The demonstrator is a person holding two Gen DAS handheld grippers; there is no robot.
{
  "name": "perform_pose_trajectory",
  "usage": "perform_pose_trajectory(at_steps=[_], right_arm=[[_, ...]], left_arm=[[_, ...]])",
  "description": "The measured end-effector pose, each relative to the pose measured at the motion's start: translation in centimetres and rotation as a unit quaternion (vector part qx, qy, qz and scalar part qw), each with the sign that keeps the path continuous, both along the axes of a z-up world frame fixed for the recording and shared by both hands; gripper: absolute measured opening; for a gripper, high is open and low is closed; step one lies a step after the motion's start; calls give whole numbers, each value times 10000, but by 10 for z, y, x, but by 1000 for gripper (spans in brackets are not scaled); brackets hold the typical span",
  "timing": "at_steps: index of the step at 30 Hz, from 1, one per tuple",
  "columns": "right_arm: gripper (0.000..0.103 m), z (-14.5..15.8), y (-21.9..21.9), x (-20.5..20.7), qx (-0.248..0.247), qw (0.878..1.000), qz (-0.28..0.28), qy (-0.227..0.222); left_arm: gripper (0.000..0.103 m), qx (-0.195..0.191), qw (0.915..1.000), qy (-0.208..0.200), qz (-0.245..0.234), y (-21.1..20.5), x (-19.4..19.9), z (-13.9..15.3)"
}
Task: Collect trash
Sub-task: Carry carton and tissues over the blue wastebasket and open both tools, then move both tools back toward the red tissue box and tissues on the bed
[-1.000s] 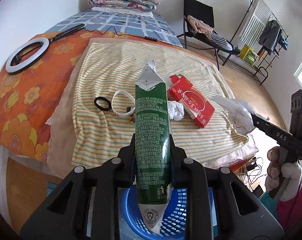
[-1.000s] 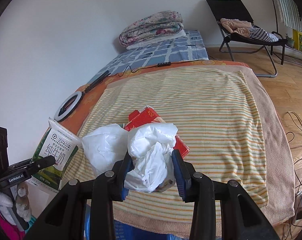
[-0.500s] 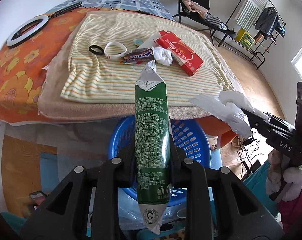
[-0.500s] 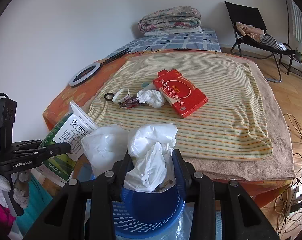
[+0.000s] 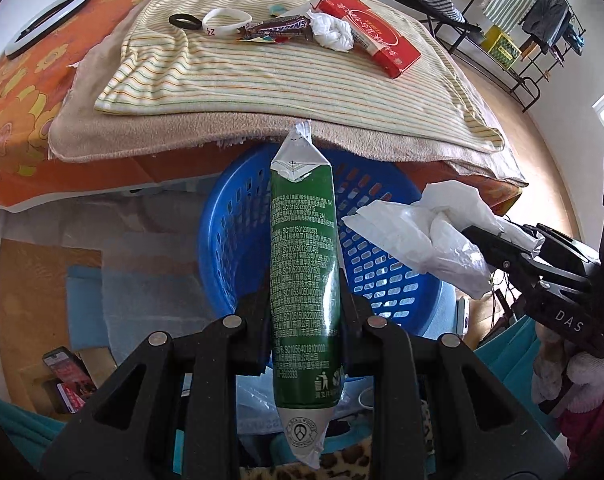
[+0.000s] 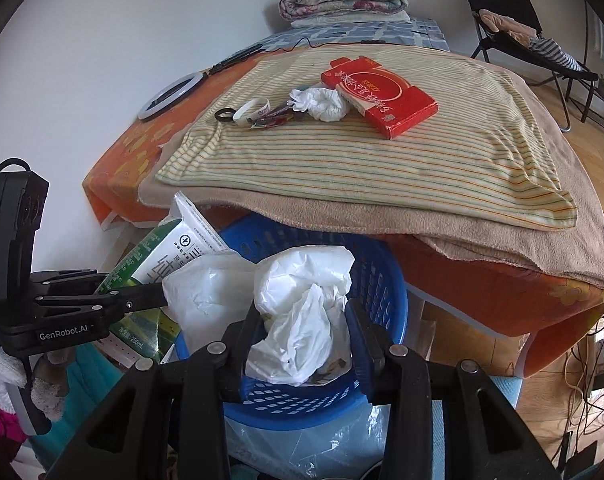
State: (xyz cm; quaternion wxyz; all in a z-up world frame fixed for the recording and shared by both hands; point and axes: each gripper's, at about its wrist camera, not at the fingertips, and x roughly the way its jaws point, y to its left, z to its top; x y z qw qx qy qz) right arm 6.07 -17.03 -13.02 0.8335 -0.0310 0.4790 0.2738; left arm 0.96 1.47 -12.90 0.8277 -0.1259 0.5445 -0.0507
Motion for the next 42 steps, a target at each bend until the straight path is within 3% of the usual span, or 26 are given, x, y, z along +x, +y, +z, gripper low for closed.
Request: perform_pose_trajectory(at_steps=[10,13,14,16,39,42], right_arm=[[46,-12,5,1,-141,9999,10,32],[58,-13,5,3,-117,9999,3,55],[67,-14,5,3,-129,9999,-9,49],[73,-13,4,3,-129,9999,-44,13],[85,-5,1,9,-133,9997,-217,-34],[86,-3,-1,14,-102,9996,-255,-36]], left_arm=[[26,175,9998,46,-51,-6,8,-7],[40,241,9997,14,-45,-7,10,-7],[41,250,9997,-3,-42,-7,10,-7],[41,272,9996,-13,-35,-6,10,-6],[42,444,9989,-158,65,4,22,4],[54,489,9985,-242,81,7,28,10]])
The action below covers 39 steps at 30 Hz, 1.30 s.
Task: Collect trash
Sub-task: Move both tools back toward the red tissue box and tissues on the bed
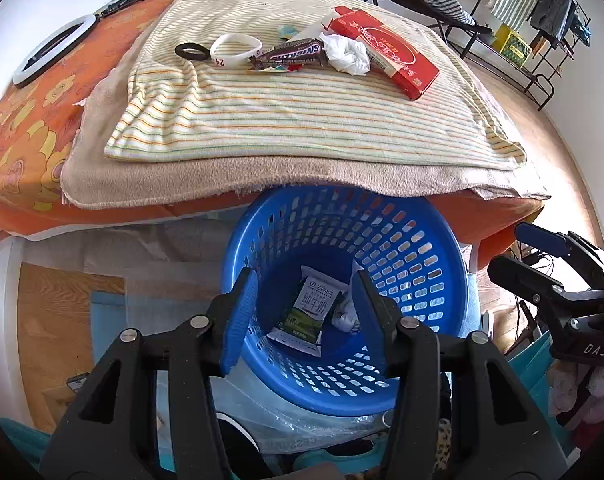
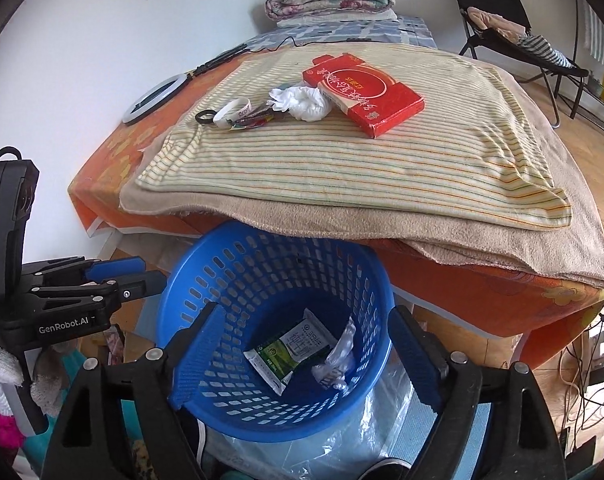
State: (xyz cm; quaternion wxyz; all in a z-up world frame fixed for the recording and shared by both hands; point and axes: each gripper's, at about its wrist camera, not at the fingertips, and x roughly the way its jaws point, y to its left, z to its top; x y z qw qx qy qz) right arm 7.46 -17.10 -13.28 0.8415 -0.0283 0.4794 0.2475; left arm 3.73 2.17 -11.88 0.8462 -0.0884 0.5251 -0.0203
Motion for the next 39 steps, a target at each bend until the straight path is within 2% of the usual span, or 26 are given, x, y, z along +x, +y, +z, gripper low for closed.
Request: perform_pose_trajectory(at_steps=[12,22,24,26,28,32,39], right_arm=[[86,17,4,30,112,9998,63,-133],[86,34,4,83,130,9993,-30,-342],[88,38,3,98,61,9990,-55,-447],[99,40,1,113,-11,9984,-65,-566],[103,41,0,130,-21,9981,-23,-614],[103,35,5,160,-305,9972,131,-677],[103,24,15,195,-377,9962,427,-663]], left_arm=[[54,284,9990,-346,-33,17,38,21],[54,239,9983,-526,-56,29,76,33],[54,203,9981,-570,-127,27,84,37],[54,175,9977,-606,-234,23,94,40],[54,163,9972,-642,-340,18,106,44],[54,192,9956,-723,-567,7,133,51],[54,219,9948,-575,-815,-5,181,47]])
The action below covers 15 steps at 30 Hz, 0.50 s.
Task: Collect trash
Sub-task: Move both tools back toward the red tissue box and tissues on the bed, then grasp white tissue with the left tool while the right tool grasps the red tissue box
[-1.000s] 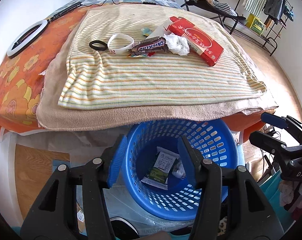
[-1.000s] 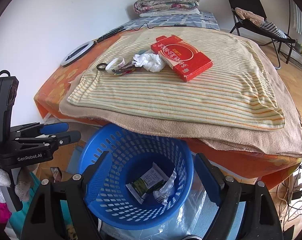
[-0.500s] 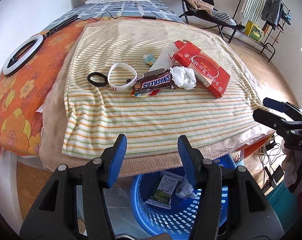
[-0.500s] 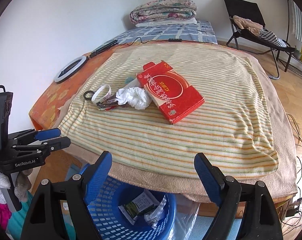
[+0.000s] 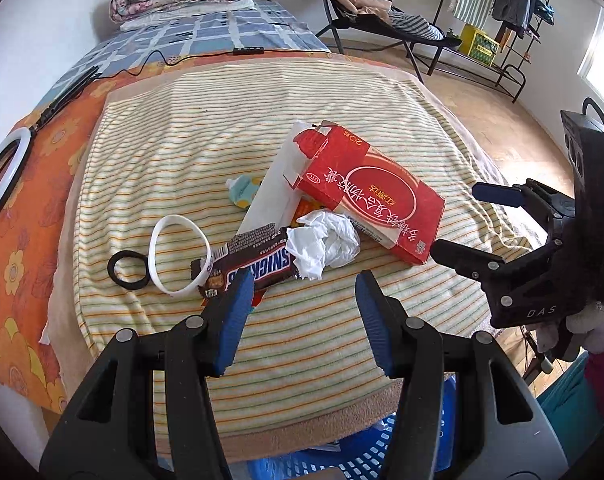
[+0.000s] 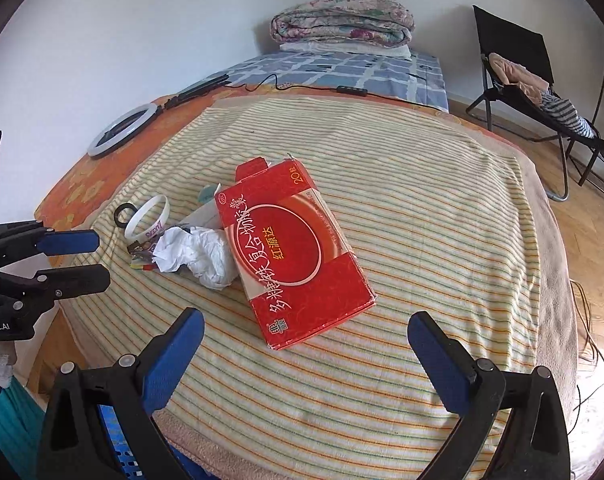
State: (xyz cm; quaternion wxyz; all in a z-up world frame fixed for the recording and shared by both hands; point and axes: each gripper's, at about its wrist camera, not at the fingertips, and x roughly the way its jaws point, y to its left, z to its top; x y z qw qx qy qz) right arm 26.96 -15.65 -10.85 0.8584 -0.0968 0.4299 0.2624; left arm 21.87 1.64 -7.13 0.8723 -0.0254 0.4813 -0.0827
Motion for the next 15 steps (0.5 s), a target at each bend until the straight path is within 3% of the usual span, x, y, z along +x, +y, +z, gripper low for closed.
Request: perform_pose_trajectory(at_steps=[3,6,15], right_arm=[[103,-6,5,8,-109,9998,141,-66],[103,-12,9,16,-151,9996,254,-46],[103,-32,16,31,-284,9986,439,51]], left_arm=[[54,-8,9999,101,-81,-4,18,-7],[43,55,9997,187,-139,-6,33,-15],[42,85,9984,435,-358,-13,60,-39]])
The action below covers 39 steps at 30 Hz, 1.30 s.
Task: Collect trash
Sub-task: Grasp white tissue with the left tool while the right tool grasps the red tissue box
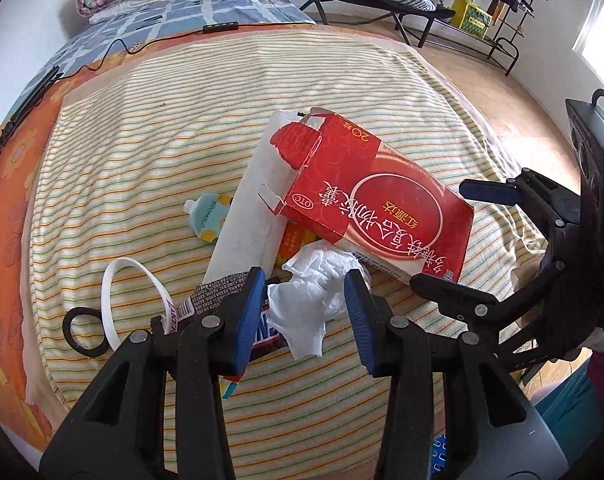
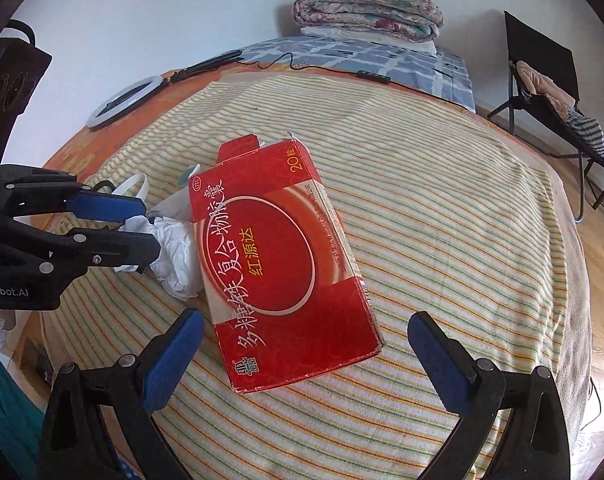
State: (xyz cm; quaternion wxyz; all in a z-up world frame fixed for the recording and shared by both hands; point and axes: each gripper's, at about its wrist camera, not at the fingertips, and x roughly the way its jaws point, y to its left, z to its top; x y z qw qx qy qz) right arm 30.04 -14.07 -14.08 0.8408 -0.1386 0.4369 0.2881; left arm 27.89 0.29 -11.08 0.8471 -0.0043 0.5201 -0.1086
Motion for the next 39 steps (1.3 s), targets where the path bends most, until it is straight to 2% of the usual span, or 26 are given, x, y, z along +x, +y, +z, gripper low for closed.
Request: perform_pose_trajectory(at_steps=[3,6,8,12,14,16,39], right_arm=[[103,-5,2,4,-17,10000,30,42],[103,-8,6,6,-26,10000,74,53],[103,-11,9,5,-97,9999,98,8],[102,-14,15,5,-227,9996,133,-36],[97,-14,15,6,-225,9997,117,-38],[92,-14,14,6,-169,9998,122,20],[85,34,-28,-25,396,9979,-369,-343]], left_arm=[[39,-63,9999,117,14,1,6,-8],[32,-91,9999,113,-32,0,8,-11],[22,-97,9999,80,-77,-3,7,-11],[16,-45,9999,-22,-117,-9,5,-7],[13,-50,9999,-58,-135,-10,3,-5],[12,-44,9999,-91,-132,-11,1,-3],[11,-435,9962,-735,147,12,-48,60]])
